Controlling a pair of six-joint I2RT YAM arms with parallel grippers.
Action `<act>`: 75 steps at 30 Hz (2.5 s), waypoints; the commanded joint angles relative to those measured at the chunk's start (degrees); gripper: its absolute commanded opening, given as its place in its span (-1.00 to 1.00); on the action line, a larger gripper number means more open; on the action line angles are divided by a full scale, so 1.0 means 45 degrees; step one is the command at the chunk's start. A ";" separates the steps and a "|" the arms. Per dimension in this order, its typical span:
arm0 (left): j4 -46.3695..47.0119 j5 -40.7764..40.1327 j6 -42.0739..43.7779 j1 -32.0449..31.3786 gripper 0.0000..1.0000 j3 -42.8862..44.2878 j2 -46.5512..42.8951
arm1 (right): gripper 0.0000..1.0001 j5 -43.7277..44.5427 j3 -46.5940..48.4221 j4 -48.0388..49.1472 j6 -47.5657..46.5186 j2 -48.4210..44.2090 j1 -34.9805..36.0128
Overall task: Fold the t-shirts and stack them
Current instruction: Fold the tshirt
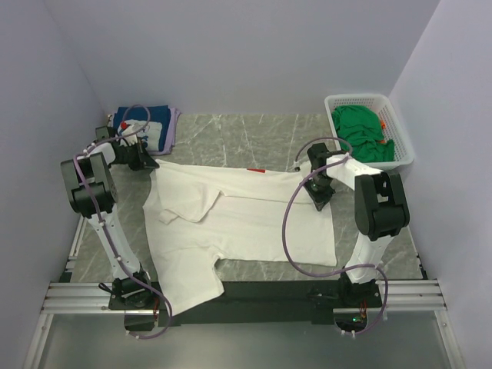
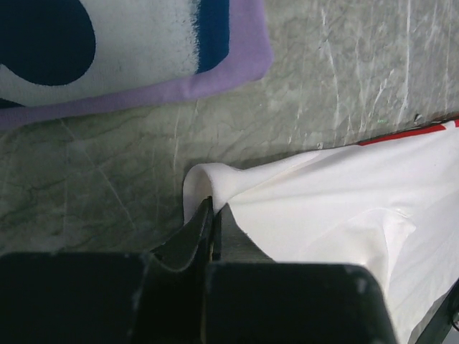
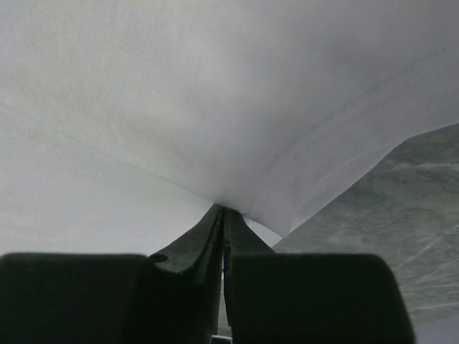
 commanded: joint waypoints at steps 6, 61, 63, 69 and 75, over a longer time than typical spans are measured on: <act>0.0208 -0.0292 0.0321 0.0264 -0.72 0.0765 0.0292 | -0.73 0.0164 0.0207 0.0512 -0.0968 0.0159 -0.0175; 0.1847 0.0861 -0.1122 0.0146 0.33 -0.4117 -0.3575 | -0.20 -0.2924 0.5248 0.0296 0.3406 0.2754 -0.2734; 0.1867 0.0881 -0.1219 0.0185 0.34 -0.4097 -0.3517 | -0.20 -0.2905 0.5072 0.0354 0.3406 0.2540 -0.2753; 0.2121 0.0783 -0.1454 0.0224 0.36 -0.4078 -0.3244 | -0.44 -0.3100 0.4974 0.0432 0.3328 0.2324 -0.2753; 0.2219 0.0647 -0.1474 0.0244 0.38 -0.3961 -0.2814 | -1.00 -0.3062 0.5169 0.0491 0.3269 0.2597 -0.2753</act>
